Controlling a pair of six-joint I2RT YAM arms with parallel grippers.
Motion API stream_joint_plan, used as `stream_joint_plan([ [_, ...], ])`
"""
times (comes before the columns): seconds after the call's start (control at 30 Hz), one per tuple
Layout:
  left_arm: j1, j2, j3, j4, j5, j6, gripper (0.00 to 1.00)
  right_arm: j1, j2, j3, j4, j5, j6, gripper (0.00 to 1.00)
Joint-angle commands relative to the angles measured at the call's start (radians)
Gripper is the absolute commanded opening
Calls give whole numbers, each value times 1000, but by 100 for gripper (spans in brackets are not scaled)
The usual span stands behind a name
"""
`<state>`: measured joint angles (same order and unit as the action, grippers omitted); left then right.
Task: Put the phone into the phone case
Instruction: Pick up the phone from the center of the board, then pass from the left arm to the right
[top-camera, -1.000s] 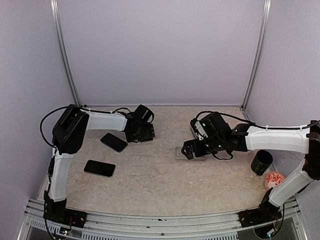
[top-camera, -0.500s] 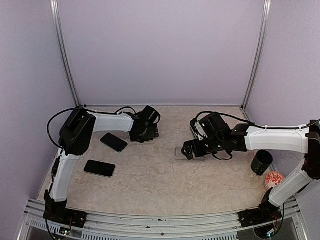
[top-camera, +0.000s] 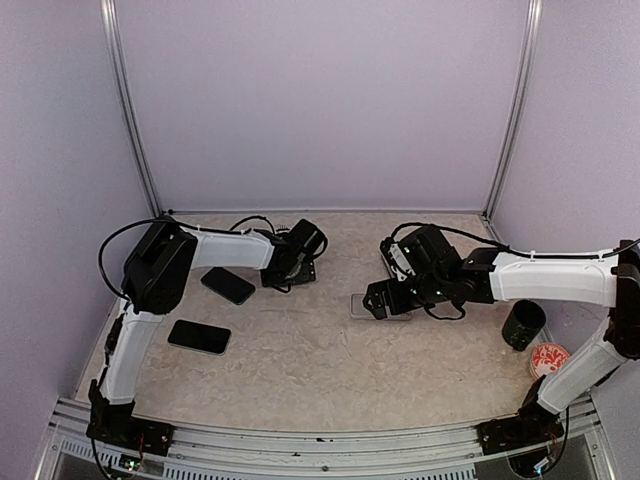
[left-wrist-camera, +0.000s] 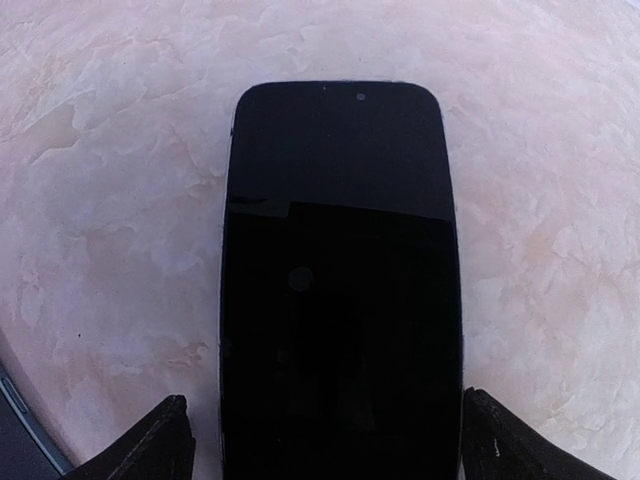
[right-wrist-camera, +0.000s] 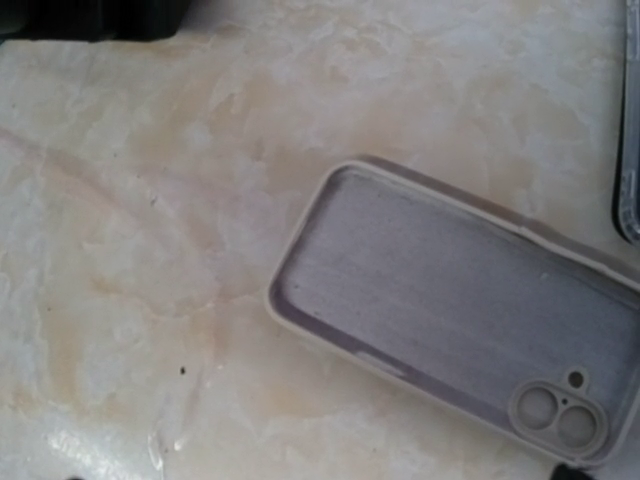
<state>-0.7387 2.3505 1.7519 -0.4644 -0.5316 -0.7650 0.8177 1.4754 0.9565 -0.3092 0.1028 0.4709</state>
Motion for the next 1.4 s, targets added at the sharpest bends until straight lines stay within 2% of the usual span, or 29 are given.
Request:
stream_joint_plan([
  [0.0, -7, 62, -19, -66, 43, -6, 85, -5, 1, 7, 8, 15, -1, 100],
  [0.33, -7, 19, -96, 35, 69, 70, 62, -6, -13, 3, 8, 18, -2, 99],
  [0.47, -8, -15, -166, 95, 103, 105, 59, -6, -17, 4, 8, 18, -4, 99],
  [0.57, -12, -51, -233, 141, 132, 134, 53, -6, -18, 5, 8, 16, -8, 99],
  [0.97, -80, -195, -498, 299, 161, 236, 45, -21, -22, -3, 14, -4, -16, 99],
  [1.07, -108, -237, -558, 332, 185, 263, 39, -25, -26, -7, 18, -11, -17, 99],
  [1.37, -201, -363, -683, 344, 195, 308, 38, -55, -36, -9, 28, -84, -33, 99],
])
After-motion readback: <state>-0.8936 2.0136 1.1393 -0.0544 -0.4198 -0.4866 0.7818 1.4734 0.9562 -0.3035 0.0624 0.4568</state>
